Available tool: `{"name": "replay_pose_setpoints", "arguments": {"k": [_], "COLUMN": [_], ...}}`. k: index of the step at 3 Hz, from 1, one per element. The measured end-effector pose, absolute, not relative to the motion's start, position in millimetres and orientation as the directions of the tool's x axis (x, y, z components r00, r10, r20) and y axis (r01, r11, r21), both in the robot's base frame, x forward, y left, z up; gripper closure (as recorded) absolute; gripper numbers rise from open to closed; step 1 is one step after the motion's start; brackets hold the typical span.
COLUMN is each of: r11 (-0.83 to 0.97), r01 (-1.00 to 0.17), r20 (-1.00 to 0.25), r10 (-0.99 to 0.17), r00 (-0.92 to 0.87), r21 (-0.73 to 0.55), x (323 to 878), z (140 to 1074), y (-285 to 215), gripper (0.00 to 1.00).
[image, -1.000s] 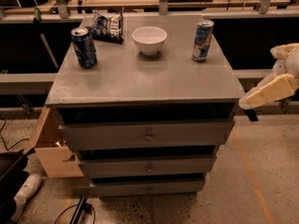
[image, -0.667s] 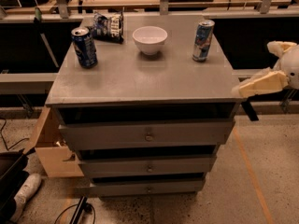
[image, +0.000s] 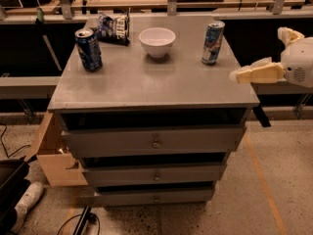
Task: Pick redbull can
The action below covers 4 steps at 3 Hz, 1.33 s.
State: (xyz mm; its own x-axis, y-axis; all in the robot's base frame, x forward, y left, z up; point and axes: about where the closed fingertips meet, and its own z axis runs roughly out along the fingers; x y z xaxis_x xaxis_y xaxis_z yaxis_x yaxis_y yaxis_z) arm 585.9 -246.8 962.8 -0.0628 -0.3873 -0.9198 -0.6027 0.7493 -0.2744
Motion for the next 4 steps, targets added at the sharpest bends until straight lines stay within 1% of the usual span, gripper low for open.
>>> {"name": "replay_pose_setpoints", "arguments": {"k": [1,2,4], "r11": [0.752,0.763,0.774], "r01": [-0.601,-0.619,-0.611], "r20": [-0.92,-0.956,-0.977], "r10": [-0.386,-0.286,-0.215], "r00": [-0.068,-0.063,-0.003], "r21": [-0.272,-0.187,-0.168], "x": [586.0,620.7,677.9], "z": [962.0,954.9,942.3], "y": [-248.6,-225.5,-203.4], "gripper": [0.0,0.0,0.0]}}
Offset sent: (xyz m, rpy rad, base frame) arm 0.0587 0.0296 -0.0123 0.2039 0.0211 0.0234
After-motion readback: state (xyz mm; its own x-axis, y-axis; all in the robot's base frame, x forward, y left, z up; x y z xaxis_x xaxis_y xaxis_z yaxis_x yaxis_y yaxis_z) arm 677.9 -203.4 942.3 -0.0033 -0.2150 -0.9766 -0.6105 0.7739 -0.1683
